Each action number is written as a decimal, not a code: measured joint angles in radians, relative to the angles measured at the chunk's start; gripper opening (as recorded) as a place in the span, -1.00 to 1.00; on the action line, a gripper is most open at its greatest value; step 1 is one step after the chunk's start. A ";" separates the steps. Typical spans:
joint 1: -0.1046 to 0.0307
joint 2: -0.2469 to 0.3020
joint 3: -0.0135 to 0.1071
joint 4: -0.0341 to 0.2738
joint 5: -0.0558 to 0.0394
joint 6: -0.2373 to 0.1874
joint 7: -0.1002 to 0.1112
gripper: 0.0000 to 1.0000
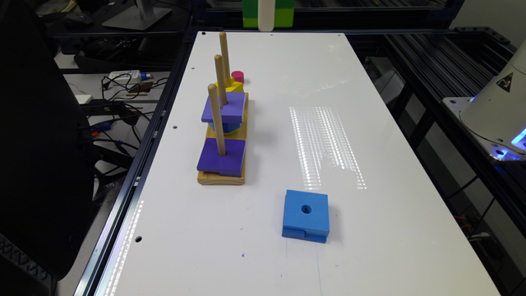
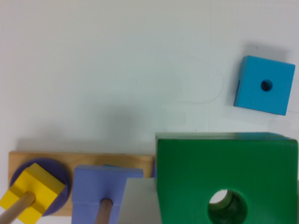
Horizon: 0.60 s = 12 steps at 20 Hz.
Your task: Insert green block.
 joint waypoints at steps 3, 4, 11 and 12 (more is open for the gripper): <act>0.001 0.029 0.007 0.003 -0.0019 0.030 0.007 -1.00; 0.001 0.040 0.009 0.005 -0.0024 0.040 0.009 -1.00; 0.003 0.108 0.021 0.027 -0.0107 0.095 0.025 -1.00; 0.004 0.117 0.023 0.031 -0.0130 0.099 0.027 -1.00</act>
